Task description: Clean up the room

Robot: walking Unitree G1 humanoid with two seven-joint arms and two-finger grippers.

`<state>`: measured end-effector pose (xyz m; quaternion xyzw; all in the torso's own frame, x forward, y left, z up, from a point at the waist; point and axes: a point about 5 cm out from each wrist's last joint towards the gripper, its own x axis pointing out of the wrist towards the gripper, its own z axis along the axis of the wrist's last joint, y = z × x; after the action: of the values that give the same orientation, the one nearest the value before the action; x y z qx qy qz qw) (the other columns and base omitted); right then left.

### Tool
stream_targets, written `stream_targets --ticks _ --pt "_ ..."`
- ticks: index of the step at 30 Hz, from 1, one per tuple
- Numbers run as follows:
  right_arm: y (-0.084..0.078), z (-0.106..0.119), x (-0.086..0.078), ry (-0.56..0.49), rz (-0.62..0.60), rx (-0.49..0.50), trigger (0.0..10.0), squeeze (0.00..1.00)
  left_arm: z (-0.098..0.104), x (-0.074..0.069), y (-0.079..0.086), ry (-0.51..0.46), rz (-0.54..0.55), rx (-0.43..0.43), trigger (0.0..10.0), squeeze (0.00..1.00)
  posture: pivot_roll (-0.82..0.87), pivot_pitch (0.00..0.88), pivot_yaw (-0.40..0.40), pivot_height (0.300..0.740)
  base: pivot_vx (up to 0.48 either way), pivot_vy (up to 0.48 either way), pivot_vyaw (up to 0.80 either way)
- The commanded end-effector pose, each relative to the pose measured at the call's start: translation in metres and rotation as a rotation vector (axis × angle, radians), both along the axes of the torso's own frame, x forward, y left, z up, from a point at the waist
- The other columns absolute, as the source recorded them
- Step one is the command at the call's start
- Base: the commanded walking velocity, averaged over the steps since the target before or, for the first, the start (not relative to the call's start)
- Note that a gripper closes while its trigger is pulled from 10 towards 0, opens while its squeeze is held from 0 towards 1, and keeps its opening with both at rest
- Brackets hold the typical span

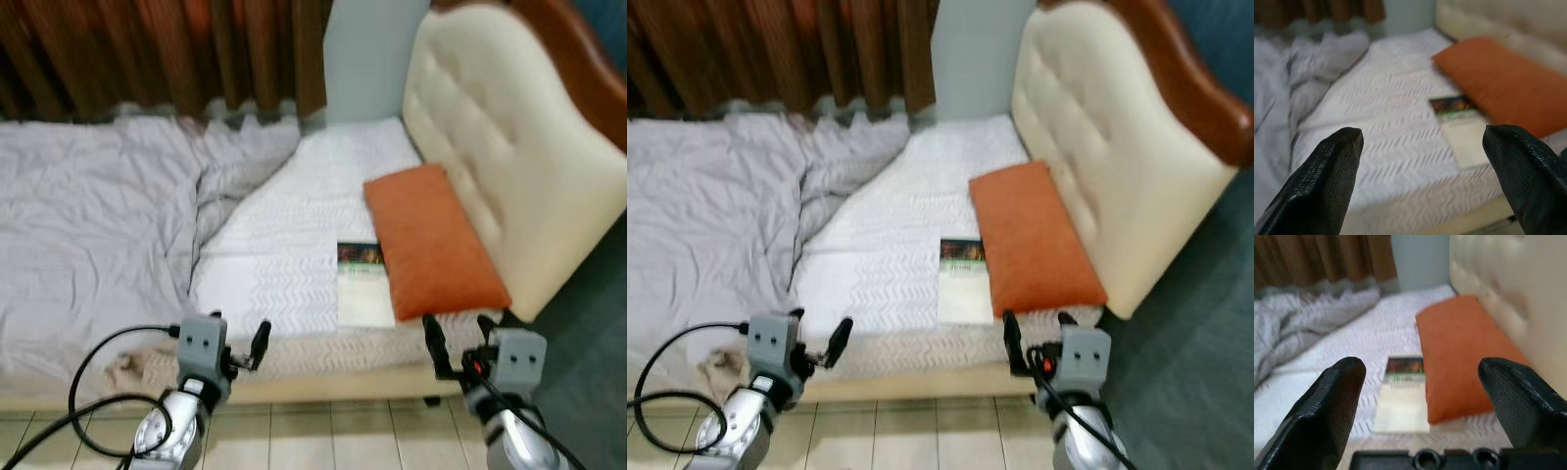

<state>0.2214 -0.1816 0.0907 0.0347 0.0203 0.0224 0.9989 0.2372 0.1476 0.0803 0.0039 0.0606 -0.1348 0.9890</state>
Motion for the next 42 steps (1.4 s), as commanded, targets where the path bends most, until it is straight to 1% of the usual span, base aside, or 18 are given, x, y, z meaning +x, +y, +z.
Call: stream_targets --ticks 1,4,6,7,11,13,15,16,19,27,31,38,40,42 --pt "0.003 -0.003 0.003 0.005 0.022 0.003 10.0 0.0 0.003 0.005 -0.005 -0.008 -0.029 0.003 10.0 0.0 -0.04 0.0 0.011 0.74 0.0 0.0 0.0" --pt "0.005 -0.003 0.004 -0.002 0.025 0.0 10.0 0.0 0.003 0.007 -0.004 -0.006 -0.054 0.004 10.0 0.0 -0.05 0.0 0.019 0.74 0.0 0.0 0.0" --pt "0.006 -0.003 0.004 -0.004 0.027 0.0 10.0 0.0 0.002 0.008 -0.003 -0.002 -0.058 0.001 10.0 0.0 -0.05 0.0 0.023 0.74 0.48 0.0 0.0" --pt "0.007 -0.004 0.004 -0.005 0.03 0.0 10.0 0.0 0.001 0.009 -0.001 0.009 -0.057 -0.026 10.0 0.0 -0.05 0.0 0.027 0.74 0.48 0.0 0.0" --pt "0.008 -0.005 0.004 -0.006 0.045 -0.023 10.0 0.0 0.0 0.01 -0.002 0.006 -0.08 -0.015 10.0 0.0 -0.06 0.0 0.03 0.74 0.48 0.0 0.0" --pt "0.009 -0.006 0.006 -0.01 0.058 -0.035 10.0 0.0 -0.002 0.01 -0.004 0.014 -0.084 -0.024 10.0 0.0 -0.06 0.0 0.03 0.74 0.48 0.0 0.0" --pt "0.009 -0.005 0.008 -0.014 0.062 -0.035 10.0 0.0 -0.003 0.011 -0.005 0.016 -0.089 -0.018 10.0 0.0 -0.07 0.0 0.029 0.74 0.48 0.0 0.0" --pt "0.009 -0.004 0.01 -0.02 0.064 -0.033 10.0 0.0 -0.005 0.012 -0.005 0.017 -0.093 -0.002 10.0 0.0 -0.07 0.0 0.029 0.74 0.48 0.0 0.0" --pt "0.014 -0.001 0.015 -0.038 0.085 -0.043 10.0 0.0 -0.006 0.016 -0.007 0.024 -0.116 -0.012 10.0 0.0 -0.07 0.0 0.033 0.74 0.48 0.0 0.0" --pt "0.013 -0.005 0.014 -0.02 0.088 -0.034 10.0 0.0 -0.009 0.019 -0.006 0.032 -0.113 -0.016 10.0 0.0 -0.08 0.0 0.033 0.74 0.48 0.0 -0.76" --pt "0.012 -0.006 0.013 -0.021 0.071 -0.041 10.0 0.0 -0.012 0.019 -0.008 0.04 -0.119 -0.016 10.0 0.0 -0.08 0.0 0.034 0.74 0.48 0.0 -0.78" --pt "0.013 -0.005 0.014 -0.021 0.096 -0.06 10.0 0.0 -0.013 0.02 -0.013 0.046 -0.133 -0.025 10.0 0.0 -0.08 0.0 0.037 0.74 0.48 0.0 0.0" --pt "0.014 -0.005 0.014 -0.013 0.117 -0.071 10.0 0.0 -0.017 0.019 -0.019 0.065 -0.14 -0.014 10.0 0.0 -0.09 0.0 0.039 0.74 0.379 0.0 0.0" --pt "0.015 -0.005 0.014 -0.012 0.122 -0.073 10.0 0.0 -0.018 0.019 -0.02 0.07 -0.135 -0.009 10.0 0.0 -0.09 0.0 0.039 0.74 0.277 0.0 0.0"
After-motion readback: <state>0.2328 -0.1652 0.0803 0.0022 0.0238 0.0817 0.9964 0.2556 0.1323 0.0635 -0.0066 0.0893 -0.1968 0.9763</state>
